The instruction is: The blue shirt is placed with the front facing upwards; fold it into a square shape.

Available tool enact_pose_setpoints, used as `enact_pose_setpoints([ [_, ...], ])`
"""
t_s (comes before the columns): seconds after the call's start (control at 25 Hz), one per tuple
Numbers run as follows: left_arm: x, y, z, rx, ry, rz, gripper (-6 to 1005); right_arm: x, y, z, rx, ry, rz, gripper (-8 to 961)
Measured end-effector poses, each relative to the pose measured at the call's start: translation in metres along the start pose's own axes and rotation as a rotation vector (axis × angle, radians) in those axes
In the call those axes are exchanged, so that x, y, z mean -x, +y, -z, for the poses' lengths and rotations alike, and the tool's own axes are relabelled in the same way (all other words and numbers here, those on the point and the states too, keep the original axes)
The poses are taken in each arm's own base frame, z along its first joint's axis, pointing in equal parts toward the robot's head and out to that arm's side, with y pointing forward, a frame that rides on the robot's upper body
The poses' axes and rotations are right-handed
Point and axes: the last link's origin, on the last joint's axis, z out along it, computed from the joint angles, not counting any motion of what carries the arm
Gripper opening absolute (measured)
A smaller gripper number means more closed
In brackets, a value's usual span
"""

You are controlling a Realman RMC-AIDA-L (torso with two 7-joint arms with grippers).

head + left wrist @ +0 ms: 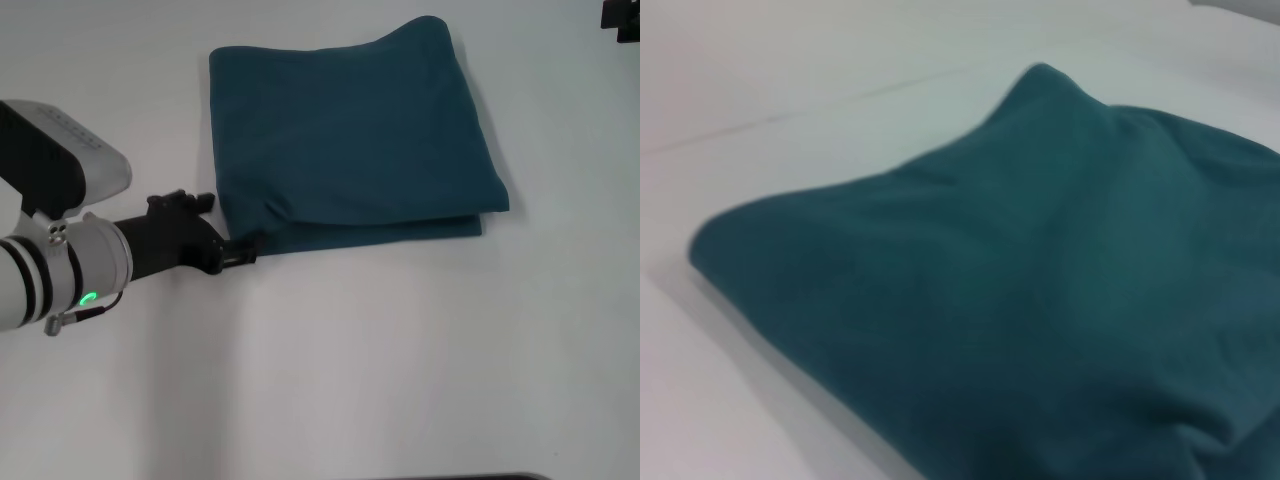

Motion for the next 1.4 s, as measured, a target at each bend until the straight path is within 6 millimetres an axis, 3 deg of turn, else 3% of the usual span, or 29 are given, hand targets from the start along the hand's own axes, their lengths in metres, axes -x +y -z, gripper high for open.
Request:
enact_pose_setpoints([
  [0.2,-0.001,-0.003,0.009,0.035,-0.016,0.015,895,0.000,0.000,0.001,-0.001,0.000,-0.001,596],
  [0.64,-0.004,-0.002,0.010,0.049,-0.023,0.009,483,-0.002,-0.002,0.005,0.006,-0.008,-0.011,596],
  [0.72,-0.005,-0.001,0.010,0.050,-0.024,0.005,245,-0.003,-0.002,0.006,0.007,-0.010,-0.013,596],
  [0.96,-0.007,0.003,0.007,0.063,-0.028,-0.011,24,-0.003,-0.002,0.008,0.009,-0.008,-0.014,596],
  [1.4,-0.006,0.004,0.009,0.090,-0.038,-0.010,13,-0.002,-0.002,0.009,0.008,-0.011,-0.014,596],
])
